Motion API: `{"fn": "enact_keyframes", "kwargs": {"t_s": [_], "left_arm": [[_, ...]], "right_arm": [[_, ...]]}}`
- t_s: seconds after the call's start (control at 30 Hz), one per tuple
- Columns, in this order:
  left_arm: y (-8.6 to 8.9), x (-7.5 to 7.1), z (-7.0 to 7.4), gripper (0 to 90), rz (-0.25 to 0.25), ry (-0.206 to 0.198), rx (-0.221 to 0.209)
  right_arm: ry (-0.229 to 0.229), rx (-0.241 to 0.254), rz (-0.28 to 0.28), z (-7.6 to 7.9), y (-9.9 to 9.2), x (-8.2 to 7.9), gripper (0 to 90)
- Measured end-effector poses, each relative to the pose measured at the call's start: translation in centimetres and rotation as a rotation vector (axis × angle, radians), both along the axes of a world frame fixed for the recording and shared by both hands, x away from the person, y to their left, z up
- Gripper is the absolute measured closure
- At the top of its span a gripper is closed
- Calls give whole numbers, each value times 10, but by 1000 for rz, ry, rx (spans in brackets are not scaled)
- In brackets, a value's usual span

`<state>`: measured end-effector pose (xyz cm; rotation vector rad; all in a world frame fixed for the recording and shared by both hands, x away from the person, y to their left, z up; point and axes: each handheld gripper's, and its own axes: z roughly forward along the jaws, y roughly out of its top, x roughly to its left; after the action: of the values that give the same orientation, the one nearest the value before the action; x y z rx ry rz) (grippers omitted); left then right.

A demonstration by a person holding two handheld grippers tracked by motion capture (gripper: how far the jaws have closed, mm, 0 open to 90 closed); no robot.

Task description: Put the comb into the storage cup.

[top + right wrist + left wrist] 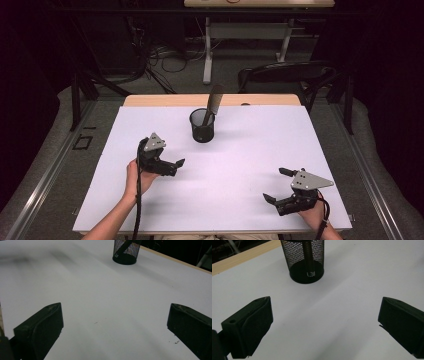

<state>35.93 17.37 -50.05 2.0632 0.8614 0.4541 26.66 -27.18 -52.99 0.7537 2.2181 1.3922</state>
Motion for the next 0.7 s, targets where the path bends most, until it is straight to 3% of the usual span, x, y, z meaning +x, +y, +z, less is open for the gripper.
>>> {"fn": "enact_keyframes", "kwargs": {"t_s": [0.7], "left_arm": [[12, -35, -13, 0, 31, -23, -26]], "right_arm": [[9, -7, 0, 0, 1, 0, 2]]}}
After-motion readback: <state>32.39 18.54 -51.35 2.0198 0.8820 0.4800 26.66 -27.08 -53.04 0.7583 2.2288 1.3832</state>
